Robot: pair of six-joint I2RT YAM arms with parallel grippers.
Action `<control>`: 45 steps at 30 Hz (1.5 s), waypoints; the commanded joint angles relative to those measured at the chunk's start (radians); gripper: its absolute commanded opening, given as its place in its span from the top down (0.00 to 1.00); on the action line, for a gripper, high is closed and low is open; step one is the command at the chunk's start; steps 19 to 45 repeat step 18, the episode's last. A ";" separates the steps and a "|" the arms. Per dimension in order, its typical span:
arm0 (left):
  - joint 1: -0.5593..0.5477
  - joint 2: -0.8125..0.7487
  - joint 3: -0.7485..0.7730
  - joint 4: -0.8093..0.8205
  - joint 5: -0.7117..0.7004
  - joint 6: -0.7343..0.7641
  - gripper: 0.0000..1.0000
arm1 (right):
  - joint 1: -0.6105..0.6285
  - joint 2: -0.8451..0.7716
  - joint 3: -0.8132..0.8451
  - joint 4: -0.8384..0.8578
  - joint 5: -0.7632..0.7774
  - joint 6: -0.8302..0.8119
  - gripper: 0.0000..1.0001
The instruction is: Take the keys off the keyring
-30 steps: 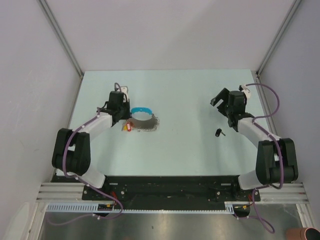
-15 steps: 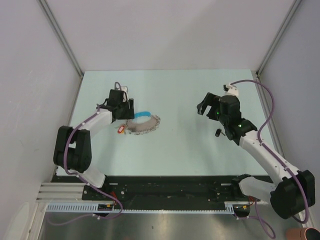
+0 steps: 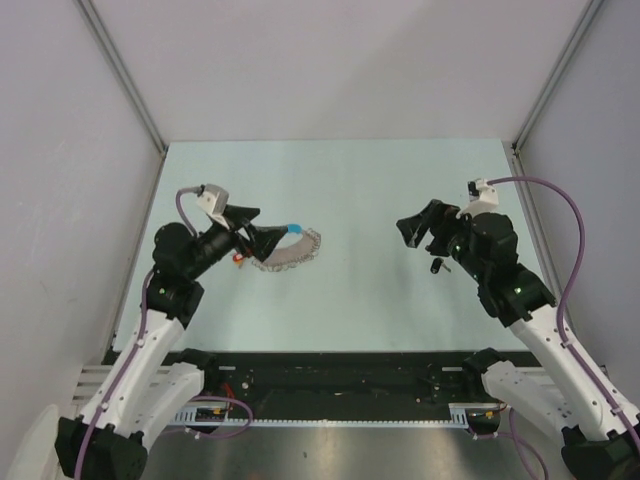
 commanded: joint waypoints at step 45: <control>-0.028 -0.116 -0.006 0.016 0.120 -0.016 0.00 | 0.046 -0.050 0.036 -0.004 0.028 0.006 0.00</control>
